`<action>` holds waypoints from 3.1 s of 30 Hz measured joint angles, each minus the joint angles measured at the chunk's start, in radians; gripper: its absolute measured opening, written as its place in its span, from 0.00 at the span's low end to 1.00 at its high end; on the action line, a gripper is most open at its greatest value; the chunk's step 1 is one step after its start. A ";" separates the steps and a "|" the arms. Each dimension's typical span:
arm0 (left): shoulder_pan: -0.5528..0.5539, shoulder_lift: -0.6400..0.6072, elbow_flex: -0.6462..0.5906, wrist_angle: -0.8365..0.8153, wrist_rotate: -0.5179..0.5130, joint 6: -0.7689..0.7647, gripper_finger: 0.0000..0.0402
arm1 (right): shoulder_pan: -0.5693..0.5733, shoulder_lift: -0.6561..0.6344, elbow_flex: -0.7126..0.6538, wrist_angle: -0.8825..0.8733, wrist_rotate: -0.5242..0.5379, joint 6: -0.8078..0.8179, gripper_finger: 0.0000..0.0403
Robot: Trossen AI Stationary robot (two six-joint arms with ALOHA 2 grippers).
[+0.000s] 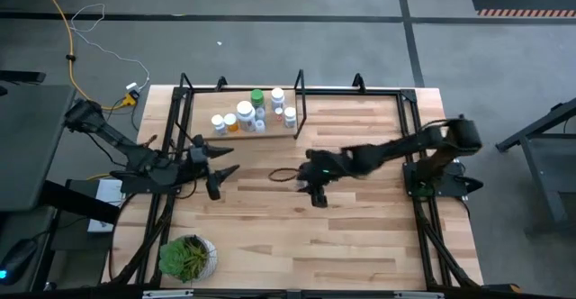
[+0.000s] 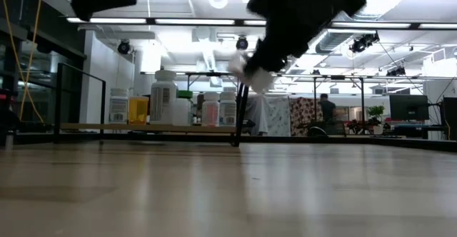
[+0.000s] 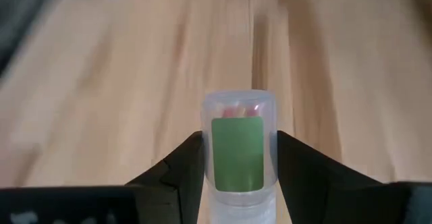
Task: Pick and place medicine bottles onto shelf by color
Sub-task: Adjust the small green pill bottle on the shelf
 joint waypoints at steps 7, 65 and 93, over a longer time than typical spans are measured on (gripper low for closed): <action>0.162 0.158 -0.114 0.523 0.484 0.224 0.64 | 0.035 -0.019 -0.289 0.910 0.124 -0.096 0.37; 0.285 0.630 0.078 0.737 0.515 0.193 0.64 | 0.023 0.075 -0.230 1.105 0.093 -0.191 0.37; 0.278 0.687 0.122 0.780 0.585 0.281 0.64 | 0.024 0.073 -0.230 1.155 0.056 -0.176 0.37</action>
